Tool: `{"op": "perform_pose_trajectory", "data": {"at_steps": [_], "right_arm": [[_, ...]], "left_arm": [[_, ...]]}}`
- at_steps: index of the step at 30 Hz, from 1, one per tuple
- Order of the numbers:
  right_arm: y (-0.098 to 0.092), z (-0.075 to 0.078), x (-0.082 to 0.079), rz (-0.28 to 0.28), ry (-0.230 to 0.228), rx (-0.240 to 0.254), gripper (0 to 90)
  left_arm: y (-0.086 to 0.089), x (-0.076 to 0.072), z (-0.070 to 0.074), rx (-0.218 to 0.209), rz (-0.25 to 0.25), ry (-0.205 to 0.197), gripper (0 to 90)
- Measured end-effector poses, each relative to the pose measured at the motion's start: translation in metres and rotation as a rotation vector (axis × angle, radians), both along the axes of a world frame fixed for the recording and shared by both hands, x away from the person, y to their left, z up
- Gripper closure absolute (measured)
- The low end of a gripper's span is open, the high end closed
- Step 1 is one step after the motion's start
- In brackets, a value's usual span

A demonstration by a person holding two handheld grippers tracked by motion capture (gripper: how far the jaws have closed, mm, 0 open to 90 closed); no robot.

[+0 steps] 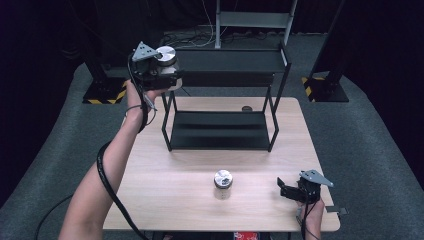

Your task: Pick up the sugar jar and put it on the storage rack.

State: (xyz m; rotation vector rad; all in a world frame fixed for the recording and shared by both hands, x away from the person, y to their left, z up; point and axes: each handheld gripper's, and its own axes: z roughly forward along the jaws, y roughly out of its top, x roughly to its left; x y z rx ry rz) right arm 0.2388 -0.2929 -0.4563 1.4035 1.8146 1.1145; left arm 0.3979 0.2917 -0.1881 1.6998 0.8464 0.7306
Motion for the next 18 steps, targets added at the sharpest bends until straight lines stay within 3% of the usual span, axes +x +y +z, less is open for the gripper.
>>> {"op": "perform_pose_trajectory", "data": {"at_steps": [18], "right_arm": [[0.000,0.000,0.000,0.003,-0.001,0.001,1.1]], "left_arm": [[-0.011,0.007,0.017,-0.004,-0.004,-0.014,30.5]]}}
